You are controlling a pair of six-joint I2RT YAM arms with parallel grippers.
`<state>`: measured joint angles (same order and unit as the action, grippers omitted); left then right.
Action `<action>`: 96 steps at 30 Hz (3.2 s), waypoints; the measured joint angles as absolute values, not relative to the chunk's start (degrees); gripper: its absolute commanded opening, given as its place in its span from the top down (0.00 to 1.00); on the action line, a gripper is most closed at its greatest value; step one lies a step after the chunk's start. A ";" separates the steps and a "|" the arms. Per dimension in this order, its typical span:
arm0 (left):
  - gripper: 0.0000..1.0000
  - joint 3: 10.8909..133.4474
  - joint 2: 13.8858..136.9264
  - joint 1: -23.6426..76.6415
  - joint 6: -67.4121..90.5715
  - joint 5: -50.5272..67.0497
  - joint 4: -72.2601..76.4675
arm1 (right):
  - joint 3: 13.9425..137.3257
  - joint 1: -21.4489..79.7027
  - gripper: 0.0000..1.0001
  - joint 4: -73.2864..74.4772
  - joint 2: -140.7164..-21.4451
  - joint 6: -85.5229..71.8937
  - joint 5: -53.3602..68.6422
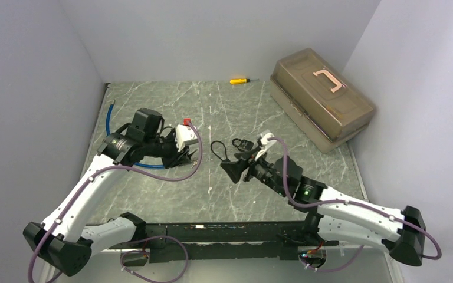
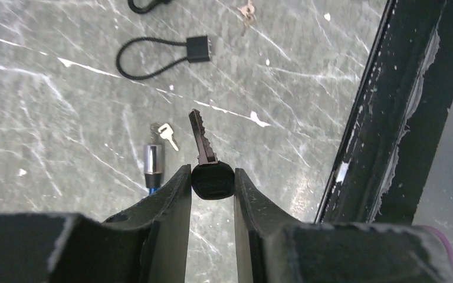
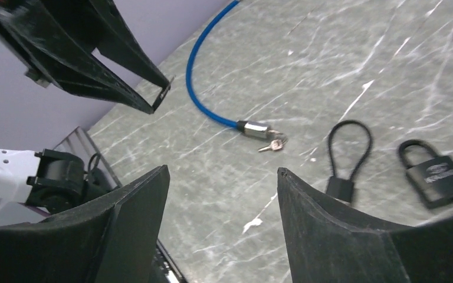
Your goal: Unlock with the key
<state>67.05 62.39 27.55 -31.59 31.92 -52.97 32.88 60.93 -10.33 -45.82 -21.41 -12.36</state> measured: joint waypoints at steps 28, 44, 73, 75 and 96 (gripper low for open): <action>0.75 68.27 61.32 28.23 -28.60 27.09 -48.64 | 48.12 57.91 0.50 -24.64 -74.83 -33.28 -5.41; 0.75 68.25 61.30 28.23 -27.75 26.46 -47.57 | 52.69 57.01 0.75 -25.34 -80.34 -36.53 -0.69; 0.23 71.48 61.01 26.83 -29.56 37.21 -55.59 | 53.08 53.43 1.00 -13.63 -73.23 -21.58 18.72; 0.24 72.40 61.49 25.69 -31.16 40.40 -57.39 | 53.58 53.45 1.00 -11.42 -72.55 -19.70 21.34; 0.49 77.43 67.77 24.53 -42.44 58.72 -73.54 | 66.94 55.22 1.00 5.13 -73.19 -6.98 32.08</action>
